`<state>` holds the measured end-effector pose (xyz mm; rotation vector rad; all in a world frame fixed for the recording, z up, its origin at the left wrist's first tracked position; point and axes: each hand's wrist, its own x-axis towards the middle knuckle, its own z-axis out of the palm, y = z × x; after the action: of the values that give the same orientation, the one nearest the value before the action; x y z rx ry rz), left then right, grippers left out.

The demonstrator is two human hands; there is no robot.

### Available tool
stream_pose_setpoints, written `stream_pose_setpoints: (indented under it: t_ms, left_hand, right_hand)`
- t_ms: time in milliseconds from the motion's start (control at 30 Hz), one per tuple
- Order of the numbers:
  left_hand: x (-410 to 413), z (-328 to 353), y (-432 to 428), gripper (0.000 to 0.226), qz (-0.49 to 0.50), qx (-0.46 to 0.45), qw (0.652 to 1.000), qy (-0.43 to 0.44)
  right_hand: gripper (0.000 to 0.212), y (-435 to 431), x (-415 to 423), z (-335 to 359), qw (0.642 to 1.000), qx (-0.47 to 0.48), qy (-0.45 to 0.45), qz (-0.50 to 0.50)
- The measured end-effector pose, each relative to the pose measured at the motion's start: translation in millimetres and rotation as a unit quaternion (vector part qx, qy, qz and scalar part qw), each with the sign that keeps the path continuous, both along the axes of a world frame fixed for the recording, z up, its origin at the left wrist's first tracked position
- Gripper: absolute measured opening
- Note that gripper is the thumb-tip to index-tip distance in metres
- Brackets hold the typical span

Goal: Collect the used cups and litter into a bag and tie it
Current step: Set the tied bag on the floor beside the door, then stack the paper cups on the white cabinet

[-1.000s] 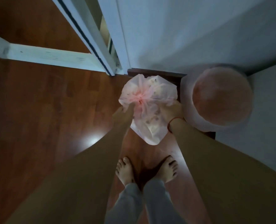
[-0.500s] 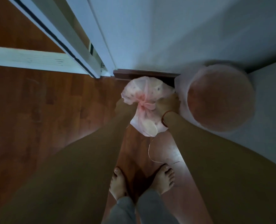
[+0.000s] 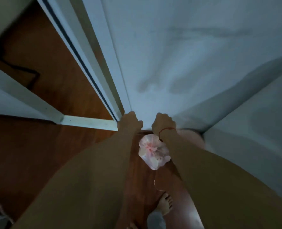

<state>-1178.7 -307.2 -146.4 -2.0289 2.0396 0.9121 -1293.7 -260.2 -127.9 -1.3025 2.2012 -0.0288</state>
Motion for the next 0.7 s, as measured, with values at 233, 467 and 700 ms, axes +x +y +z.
stream_pose_setpoints:
  t_ms: [233,467,700]
  left_hand:
    - [3,207,64,0.056,-0.055,-0.145,0.988,0.008]
    - [-30,306,171,0.055,-0.14,-0.214,0.966,0.047]
    - [-135,325,267,0.05,-0.233,-0.209,0.946,0.091]
  right_hand:
    - [0.032,67,6,200,0.987,-0.146,0.072,0.012]
    - [0.039,198,-24,284,0.972,-0.186,0.145,-0.013]
    - [0.048,314,-128,302,0.968,-0.152,0.165,-0.115]
